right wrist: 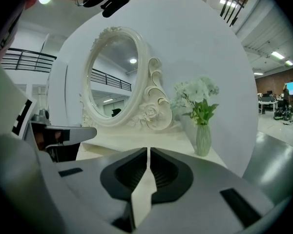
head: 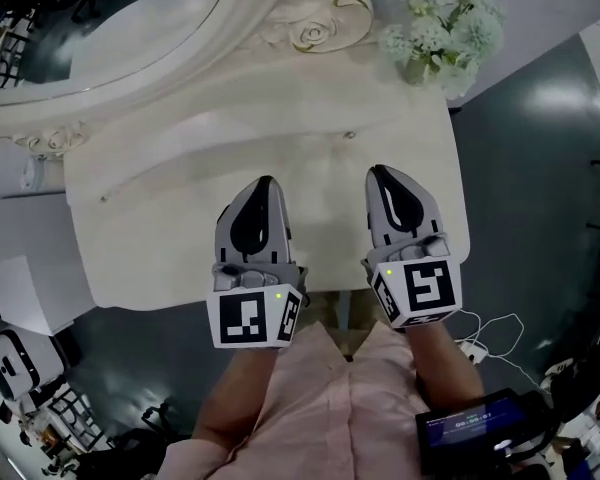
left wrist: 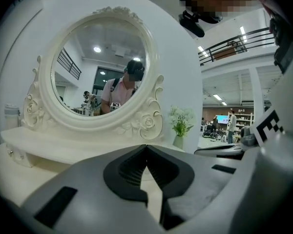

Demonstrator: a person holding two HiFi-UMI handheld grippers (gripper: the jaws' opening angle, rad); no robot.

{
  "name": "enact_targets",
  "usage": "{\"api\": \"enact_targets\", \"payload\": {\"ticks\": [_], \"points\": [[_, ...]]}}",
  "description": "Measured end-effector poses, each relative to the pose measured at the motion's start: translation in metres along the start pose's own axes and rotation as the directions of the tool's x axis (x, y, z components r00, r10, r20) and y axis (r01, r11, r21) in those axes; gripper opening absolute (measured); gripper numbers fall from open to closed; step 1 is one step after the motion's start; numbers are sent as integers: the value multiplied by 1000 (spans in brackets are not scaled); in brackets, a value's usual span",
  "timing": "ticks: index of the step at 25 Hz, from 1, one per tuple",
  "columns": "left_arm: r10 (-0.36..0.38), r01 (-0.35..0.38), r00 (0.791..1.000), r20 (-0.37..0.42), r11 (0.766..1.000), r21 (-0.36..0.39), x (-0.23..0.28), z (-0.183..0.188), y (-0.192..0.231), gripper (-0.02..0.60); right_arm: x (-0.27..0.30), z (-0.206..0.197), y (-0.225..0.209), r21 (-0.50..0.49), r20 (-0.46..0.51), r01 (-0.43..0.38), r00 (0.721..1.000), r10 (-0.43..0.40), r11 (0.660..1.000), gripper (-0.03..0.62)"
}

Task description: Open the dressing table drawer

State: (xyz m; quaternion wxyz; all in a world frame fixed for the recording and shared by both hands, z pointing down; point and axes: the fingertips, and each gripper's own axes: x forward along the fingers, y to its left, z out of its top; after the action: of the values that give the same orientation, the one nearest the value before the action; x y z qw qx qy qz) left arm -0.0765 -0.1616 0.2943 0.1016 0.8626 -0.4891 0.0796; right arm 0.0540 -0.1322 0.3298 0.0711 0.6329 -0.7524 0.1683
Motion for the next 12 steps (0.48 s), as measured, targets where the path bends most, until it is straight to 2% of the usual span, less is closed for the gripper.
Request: {"api": "enact_targets", "payload": {"ticks": [5,12], "points": [[17,-18,999,-40,1000,-8,5,-22,10,21,14,-28,-4,17,-48,5,999,-4,1000,21],[30,-31,997,-71,999,-16,16,-38,17,21,33,-44,-10,24,-80,3,997,-1,1000,21]]}}
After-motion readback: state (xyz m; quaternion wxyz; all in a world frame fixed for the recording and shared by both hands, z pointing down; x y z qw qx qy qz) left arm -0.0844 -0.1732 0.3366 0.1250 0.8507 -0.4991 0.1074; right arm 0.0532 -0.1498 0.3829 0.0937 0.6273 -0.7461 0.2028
